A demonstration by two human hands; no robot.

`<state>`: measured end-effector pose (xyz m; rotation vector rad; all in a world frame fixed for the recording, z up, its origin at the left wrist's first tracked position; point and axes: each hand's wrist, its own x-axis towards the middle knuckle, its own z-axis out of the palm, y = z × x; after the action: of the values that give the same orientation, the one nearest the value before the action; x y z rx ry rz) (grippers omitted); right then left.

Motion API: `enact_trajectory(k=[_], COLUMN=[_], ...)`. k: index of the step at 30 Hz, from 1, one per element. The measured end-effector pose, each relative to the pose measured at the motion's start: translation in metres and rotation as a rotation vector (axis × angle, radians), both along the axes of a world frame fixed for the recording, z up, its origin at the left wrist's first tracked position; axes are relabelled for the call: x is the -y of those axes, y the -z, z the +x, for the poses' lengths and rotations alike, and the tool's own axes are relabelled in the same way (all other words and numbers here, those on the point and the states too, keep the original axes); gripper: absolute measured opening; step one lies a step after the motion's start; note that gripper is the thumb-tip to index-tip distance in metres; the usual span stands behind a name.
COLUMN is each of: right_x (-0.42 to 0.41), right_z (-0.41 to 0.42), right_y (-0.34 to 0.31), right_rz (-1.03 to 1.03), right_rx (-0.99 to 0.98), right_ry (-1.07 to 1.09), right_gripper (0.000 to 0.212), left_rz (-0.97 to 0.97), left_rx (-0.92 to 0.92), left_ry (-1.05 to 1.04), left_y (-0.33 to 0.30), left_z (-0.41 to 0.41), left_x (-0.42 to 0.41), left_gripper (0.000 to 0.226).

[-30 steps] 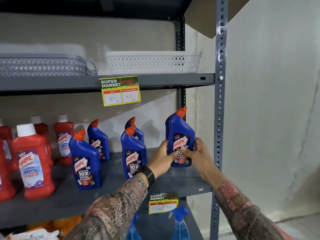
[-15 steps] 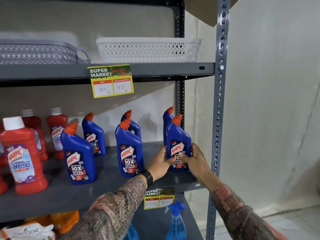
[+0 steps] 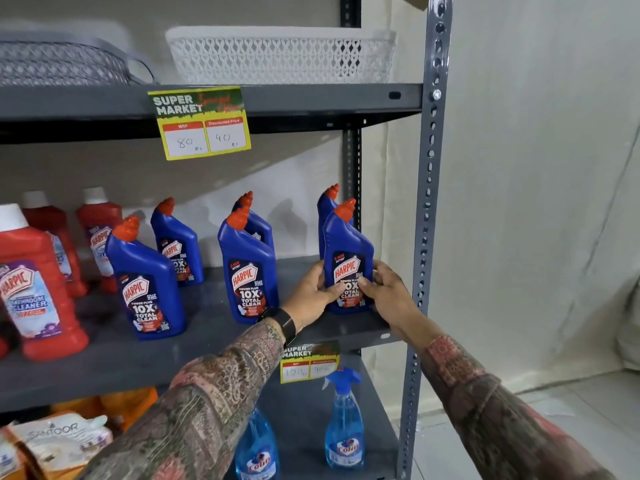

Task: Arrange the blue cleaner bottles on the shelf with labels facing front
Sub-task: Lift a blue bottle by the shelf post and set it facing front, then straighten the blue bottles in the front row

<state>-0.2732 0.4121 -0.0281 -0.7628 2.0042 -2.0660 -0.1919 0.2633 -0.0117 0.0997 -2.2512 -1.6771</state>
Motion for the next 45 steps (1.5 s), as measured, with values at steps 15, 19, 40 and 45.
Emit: enact_trajectory(k=[15, 19, 40, 45], right_x=[-0.018, -0.018, 0.062, 0.12], right_z=[0.021, 0.023, 0.116, 0.1], right_y=[0.007, 0.007, 0.016, -0.016], right_rz=[-0.031, -0.033, 0.124, 0.037], right_rx=[-0.03, -0.046, -0.407, -0.186], right_ry=[0.001, -0.009, 0.121, -0.004], right_gripper=[0.04, 0.042, 0.037, 0.067], left_rz=[-0.084, -0.091, -0.024, -0.056], left_rx=[-0.011, -0.004, -0.244, -0.072], left_ry=[-0.016, -0.017, -0.656, -0.38], left_y=[0.002, 0.001, 0.002, -0.01], left_z=[0.025, 0.027, 0.149, 0.135], left_x=[-0.017, -0.02, 0.096, 0.131], left_gripper=[0.056, 0.057, 0.017, 0.067])
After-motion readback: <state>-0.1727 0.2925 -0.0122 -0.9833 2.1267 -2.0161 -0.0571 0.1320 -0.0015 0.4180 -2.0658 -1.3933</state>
